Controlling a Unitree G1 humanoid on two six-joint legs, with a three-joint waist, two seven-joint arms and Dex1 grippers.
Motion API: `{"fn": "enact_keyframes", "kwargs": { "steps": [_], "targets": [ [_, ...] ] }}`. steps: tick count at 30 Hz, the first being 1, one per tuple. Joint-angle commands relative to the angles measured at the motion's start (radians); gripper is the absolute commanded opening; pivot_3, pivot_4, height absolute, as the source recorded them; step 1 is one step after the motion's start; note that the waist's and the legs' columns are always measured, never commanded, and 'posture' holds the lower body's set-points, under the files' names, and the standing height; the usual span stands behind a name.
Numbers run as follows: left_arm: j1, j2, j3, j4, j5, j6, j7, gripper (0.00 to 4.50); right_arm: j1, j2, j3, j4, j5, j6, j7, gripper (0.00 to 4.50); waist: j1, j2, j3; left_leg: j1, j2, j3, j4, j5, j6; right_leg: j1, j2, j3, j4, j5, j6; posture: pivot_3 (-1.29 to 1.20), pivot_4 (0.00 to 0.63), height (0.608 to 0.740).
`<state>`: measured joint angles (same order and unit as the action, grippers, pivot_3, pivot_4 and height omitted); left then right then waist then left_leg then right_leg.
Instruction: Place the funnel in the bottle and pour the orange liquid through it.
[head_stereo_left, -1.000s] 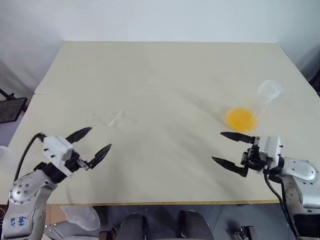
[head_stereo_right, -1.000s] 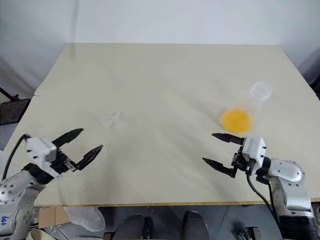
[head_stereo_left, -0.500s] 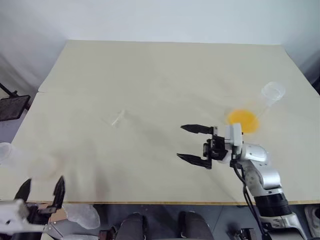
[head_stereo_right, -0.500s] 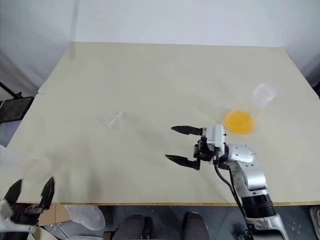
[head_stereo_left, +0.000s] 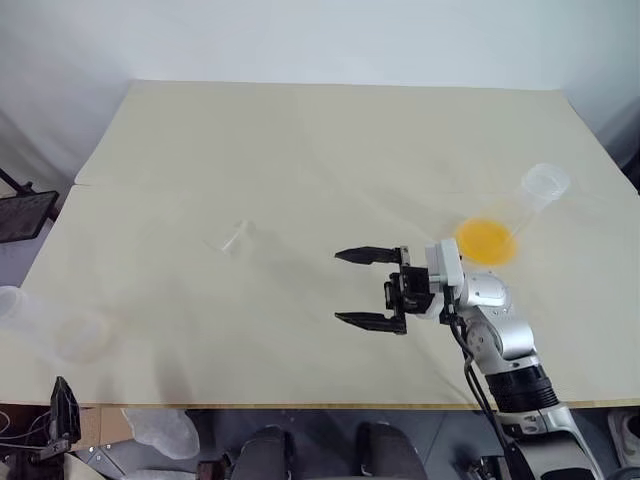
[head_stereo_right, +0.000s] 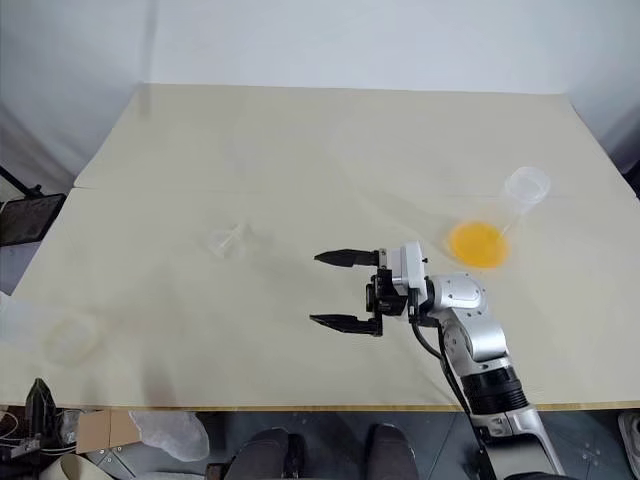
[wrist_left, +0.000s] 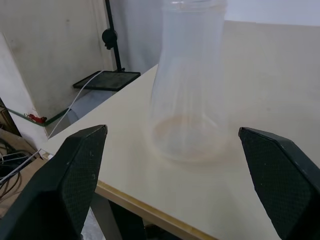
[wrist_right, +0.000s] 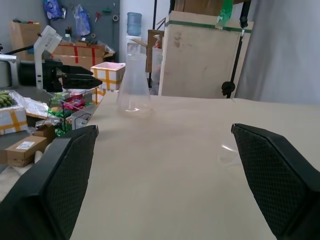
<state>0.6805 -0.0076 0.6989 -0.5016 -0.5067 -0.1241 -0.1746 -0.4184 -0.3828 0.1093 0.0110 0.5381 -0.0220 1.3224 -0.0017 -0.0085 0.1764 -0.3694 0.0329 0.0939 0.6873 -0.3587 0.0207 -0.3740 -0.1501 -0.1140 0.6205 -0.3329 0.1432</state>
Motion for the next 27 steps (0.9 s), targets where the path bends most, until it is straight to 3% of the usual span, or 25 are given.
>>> {"fn": "enact_keyframes", "kwargs": {
  "steps": [1, 7, 17, 20, 25, 27],
  "targets": [
    [-0.05, 0.112, 0.046, -0.013, -0.008, 0.069, 0.039, 4.47, 0.003, 0.006, -0.009, -0.028, 0.006, -0.011, -0.006, 4.5, -0.001, 0.0, 0.0, 0.0, 0.0, 0.0, 0.0, 0.0, 0.0, 0.0, 0.0, 0.0, 0.0, 0.0, 0.0, 0.0, 0.15, 0.74],
    [-0.188, 0.313, 0.087, 0.021, -0.048, 0.238, 0.091, 4.47, 0.015, 0.015, -0.005, -0.056, 0.006, 0.0, -0.03, 4.5, -0.005, 0.0, 0.0, 0.0, 0.0, 0.0, 0.0, 0.0, 0.0, 0.0, 0.0, 0.0, 0.001, 0.0, 0.0, 0.0, 0.15, 0.74],
    [-0.325, 0.413, 0.093, 0.037, -0.07, 0.399, 0.117, 4.47, 0.052, 0.037, 0.006, -0.087, -0.005, -0.005, -0.072, 4.5, -0.004, 0.0, 0.0, 0.0, 0.0, 0.0, 0.0, -0.001, -0.001, -0.001, 0.0, 0.0, 0.003, 0.0, 0.0, 0.0, 0.15, 0.74],
    [-0.334, 0.414, 0.097, 0.033, -0.071, 0.412, 0.112, 3.89, 0.056, 0.041, 0.004, -0.089, -0.009, -0.009, -0.082, 4.5, -0.005, 0.0, 0.0, 0.0, 0.0, 0.0, 0.0, -0.001, -0.002, -0.001, 0.0, -0.001, 0.003, 0.0, 0.0, 0.0, 0.15, 0.74],
    [-0.356, 0.408, 0.106, 0.018, -0.085, 0.425, 0.122, 2.43, 0.069, 0.038, -0.001, -0.096, -0.017, -0.02, -0.097, 4.5, -0.004, 0.0, 0.0, 0.0, 0.0, 0.0, 0.0, -0.001, -0.002, -0.001, 0.001, 0.0, 0.003, 0.0, 0.0, 0.0, 0.15, 0.74],
    [-0.378, 0.414, 0.103, 0.011, -0.107, 0.444, 0.127, 2.34, 0.075, 0.033, -0.008, -0.1, -0.022, -0.024, -0.107, 4.5, -0.002, 0.0, 0.0, 0.0, 0.0, 0.0, 0.0, -0.001, -0.002, -0.001, 0.0, 0.0, 0.003, 0.0, 0.0, 0.0, 0.15, 0.74]
  ]
}}
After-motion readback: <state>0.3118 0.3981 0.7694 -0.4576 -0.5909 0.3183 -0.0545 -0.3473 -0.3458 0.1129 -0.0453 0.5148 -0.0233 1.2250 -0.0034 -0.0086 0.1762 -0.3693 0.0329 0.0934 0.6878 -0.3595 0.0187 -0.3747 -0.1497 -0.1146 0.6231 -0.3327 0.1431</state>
